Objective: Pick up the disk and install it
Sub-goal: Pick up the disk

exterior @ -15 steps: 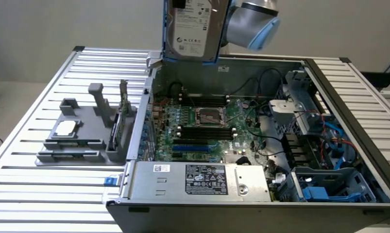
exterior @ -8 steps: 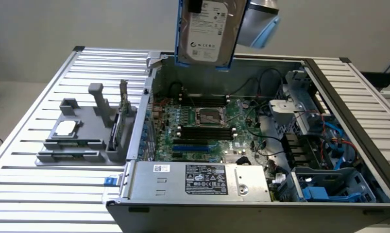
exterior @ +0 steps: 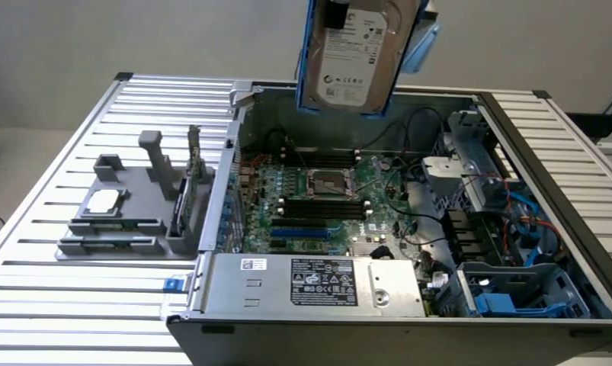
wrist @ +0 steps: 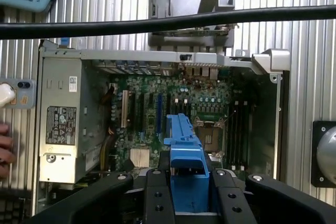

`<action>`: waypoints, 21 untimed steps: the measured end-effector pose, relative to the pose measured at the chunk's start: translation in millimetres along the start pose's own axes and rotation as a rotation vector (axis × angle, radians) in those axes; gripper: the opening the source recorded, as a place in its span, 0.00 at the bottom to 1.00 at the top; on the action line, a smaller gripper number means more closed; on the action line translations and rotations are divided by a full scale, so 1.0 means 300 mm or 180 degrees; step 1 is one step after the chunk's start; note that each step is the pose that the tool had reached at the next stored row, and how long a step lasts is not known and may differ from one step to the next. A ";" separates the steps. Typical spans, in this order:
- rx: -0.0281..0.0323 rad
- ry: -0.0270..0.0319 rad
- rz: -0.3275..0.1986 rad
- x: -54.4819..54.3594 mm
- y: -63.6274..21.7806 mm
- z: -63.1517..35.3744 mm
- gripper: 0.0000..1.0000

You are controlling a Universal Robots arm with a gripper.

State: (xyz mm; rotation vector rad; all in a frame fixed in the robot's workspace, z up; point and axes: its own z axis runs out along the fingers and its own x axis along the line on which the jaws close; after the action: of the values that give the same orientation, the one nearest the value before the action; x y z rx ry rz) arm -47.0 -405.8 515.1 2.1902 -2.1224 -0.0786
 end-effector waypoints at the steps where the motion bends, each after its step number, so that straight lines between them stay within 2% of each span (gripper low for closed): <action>1: 0.0000 0.0000 0.0000 0.008 -0.010 -0.001 0.32; 12: 0.0000 0.0000 0.0000 0.091 -0.116 -0.009 0.32; 21: 0.0000 0.0000 0.0000 0.165 -0.184 -0.014 0.32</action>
State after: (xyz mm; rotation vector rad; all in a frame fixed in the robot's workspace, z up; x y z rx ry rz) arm 10.0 -453.5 515.1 2.1902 -2.1225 -0.0787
